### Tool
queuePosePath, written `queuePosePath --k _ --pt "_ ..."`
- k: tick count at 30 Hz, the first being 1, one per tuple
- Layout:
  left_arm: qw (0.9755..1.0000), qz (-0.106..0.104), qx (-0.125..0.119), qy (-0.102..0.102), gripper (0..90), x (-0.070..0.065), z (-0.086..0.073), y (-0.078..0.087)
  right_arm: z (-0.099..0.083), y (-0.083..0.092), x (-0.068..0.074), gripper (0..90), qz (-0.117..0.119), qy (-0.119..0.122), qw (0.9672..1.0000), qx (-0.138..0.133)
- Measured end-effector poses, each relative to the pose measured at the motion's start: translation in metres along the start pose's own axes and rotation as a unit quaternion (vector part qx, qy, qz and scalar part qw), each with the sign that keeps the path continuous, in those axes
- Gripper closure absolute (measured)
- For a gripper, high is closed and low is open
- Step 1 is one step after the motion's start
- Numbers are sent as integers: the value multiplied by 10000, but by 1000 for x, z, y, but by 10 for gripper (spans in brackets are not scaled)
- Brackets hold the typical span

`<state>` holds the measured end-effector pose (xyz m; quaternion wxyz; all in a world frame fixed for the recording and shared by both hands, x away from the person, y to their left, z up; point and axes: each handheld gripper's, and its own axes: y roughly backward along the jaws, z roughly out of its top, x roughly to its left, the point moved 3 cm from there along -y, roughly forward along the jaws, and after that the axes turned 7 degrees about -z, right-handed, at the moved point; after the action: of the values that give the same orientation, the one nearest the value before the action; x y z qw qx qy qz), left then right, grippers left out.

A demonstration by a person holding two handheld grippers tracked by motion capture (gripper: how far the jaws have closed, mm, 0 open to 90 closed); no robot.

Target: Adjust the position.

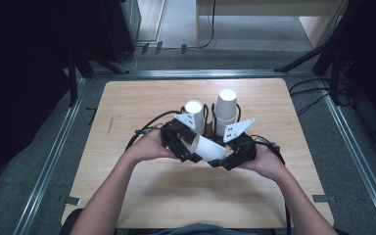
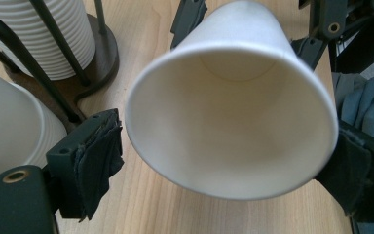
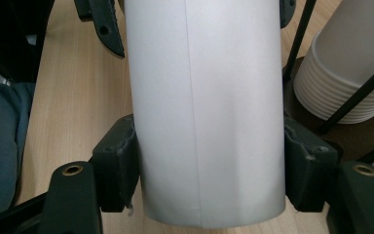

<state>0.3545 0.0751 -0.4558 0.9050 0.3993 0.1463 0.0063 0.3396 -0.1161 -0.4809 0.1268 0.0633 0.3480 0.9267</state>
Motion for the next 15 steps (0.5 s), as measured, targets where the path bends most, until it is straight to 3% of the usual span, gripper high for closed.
queuePosePath --k 9,15 --pt "9988 -64 -465 166 106 -2 -3 3 0 6 -3 332 23 -115 9998 -181" --pt "9962 -172 -819 247 126 -3 -3 2 1 8 -3 332 71 -149 9995 -277"
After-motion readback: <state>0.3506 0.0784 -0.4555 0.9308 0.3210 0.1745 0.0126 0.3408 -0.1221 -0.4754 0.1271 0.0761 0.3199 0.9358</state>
